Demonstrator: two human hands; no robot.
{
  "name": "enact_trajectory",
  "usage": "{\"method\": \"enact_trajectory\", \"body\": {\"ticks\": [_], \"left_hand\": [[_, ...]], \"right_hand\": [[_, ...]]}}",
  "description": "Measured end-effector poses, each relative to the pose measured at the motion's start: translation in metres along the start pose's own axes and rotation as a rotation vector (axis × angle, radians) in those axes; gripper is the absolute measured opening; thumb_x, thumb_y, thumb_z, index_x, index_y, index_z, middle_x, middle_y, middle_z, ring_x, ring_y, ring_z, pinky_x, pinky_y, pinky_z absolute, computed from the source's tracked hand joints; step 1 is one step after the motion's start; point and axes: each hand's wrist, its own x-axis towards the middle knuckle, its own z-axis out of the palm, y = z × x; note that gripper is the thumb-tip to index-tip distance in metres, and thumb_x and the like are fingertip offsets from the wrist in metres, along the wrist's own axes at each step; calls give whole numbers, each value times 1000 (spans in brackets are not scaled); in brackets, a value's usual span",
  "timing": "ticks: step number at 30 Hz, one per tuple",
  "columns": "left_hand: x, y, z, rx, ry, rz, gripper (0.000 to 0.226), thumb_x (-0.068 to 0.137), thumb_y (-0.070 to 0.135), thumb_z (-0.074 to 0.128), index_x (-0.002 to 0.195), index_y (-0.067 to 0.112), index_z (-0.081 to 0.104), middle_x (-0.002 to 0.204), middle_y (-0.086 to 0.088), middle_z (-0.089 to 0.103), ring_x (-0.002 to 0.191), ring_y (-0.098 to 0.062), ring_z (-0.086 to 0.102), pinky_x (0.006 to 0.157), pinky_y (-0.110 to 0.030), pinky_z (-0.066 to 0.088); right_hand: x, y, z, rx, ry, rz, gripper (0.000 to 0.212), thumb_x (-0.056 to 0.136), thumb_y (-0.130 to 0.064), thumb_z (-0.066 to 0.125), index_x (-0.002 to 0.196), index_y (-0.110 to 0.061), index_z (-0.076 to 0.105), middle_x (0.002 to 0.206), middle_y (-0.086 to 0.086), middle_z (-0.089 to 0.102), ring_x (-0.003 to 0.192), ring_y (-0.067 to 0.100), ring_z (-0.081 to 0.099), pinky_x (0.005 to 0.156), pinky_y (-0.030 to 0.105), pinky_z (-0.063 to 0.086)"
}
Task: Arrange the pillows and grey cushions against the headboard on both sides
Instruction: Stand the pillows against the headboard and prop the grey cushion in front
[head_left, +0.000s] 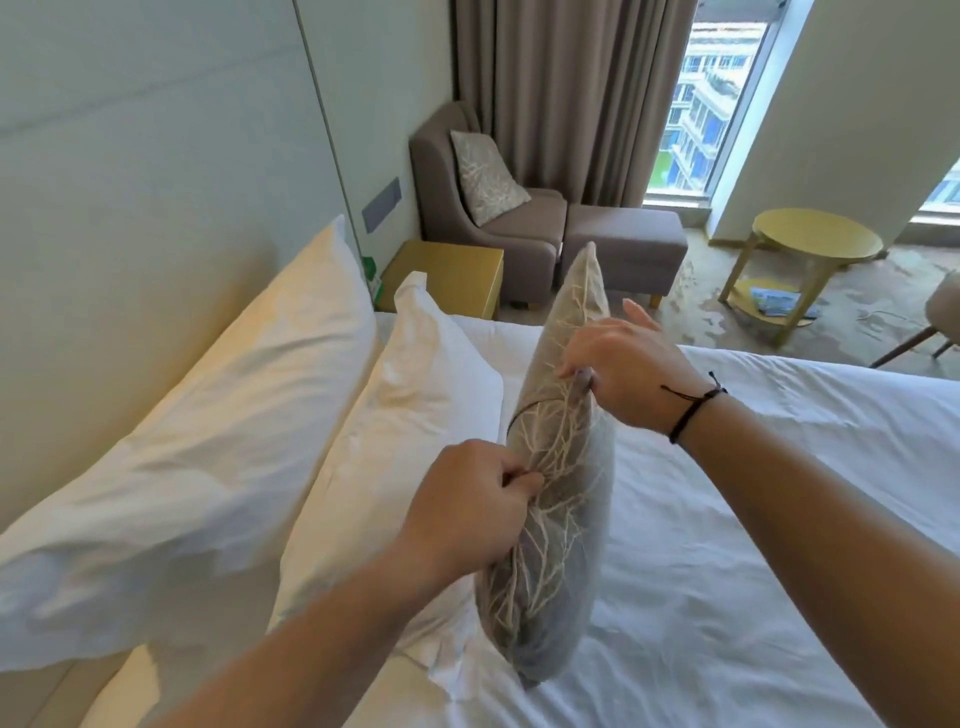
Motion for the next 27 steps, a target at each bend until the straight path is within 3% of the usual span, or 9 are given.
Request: {"method": "enact_trajectory", "body": {"ticks": [2, 4, 6, 8, 10, 13, 16, 20, 27], "left_hand": [[19, -14, -6, 15, -6, -53, 38, 90, 37, 60, 58, 18, 59, 47, 6, 55, 48, -8, 52, 48, -24, 34], [29, -43, -4, -9, -58, -133, 33, 93, 37, 58, 62, 31, 66, 57, 14, 63, 61, -4, 60, 57, -25, 40], [26, -85, 2, 2, -142, -247, 19, 93, 44, 57, 97, 36, 73, 96, 13, 74, 96, -13, 67, 77, -27, 48], [11, -137, 7, 46, -202, -401, 46, 89, 55, 55, 129, 35, 61, 131, 5, 64, 122, -20, 58, 94, -29, 45], [-11, -185, 4, 72, -164, -569, 72, 85, 60, 59, 146, 24, 43, 147, -3, 50, 132, -25, 49, 99, -31, 40], [-40, -245, -8, 154, -92, -749, 82, 83, 56, 66, 145, 11, 37, 147, -11, 46, 131, -31, 47, 103, -37, 43], [-57, -281, -11, 73, -102, -827, 79, 82, 51, 70, 142, 9, 39, 142, -12, 52, 127, -33, 52, 99, -39, 47], [-63, -301, -3, -7, -175, -825, 69, 84, 53, 65, 137, 12, 48, 136, -12, 59, 121, -32, 57, 94, -37, 49], [-56, -315, -25, 115, -324, -675, 51, 88, 47, 56, 127, 14, 52, 130, -9, 61, 117, -32, 59, 91, -39, 51]], "right_hand": [[20, -19, 16, 144, -7, 111, 33, 86, -8, 57, 103, -32, 72, 116, -12, 66, 120, 14, 52, 115, 51, 22], [32, -51, 52, 193, -239, 125, 30, 96, -15, 46, 115, -21, 68, 124, 0, 64, 121, 23, 54, 106, 48, 39], [30, -88, 101, 316, -517, 140, 36, 102, -30, 39, 128, -16, 60, 133, 12, 56, 128, 32, 47, 105, 46, 40], [17, -119, 148, 495, -589, 251, 49, 97, -52, 43, 142, -32, 45, 158, -1, 27, 145, 36, 17, 116, 53, 24], [7, -146, 180, 594, -539, 335, 65, 88, -64, 51, 147, -44, 30, 162, -21, -1, 148, 38, -8, 116, 59, 15], [11, -166, 200, 623, -536, 368, 73, 82, -65, 57, 147, -48, 27, 158, -29, -10, 146, 36, -19, 114, 63, 15], [22, -168, 198, 615, -538, 408, 69, 85, -62, 59, 146, -48, 30, 159, -28, -8, 147, 38, -16, 115, 60, 13], [28, -169, 194, 548, -538, 460, 65, 86, -61, 58, 144, -49, 33, 159, -26, -5, 147, 39, -11, 117, 58, 13], [31, -196, 193, 394, -398, 587, 64, 84, -65, 56, 143, -46, 38, 162, -18, 3, 149, 28, -8, 120, 52, 9]]}}
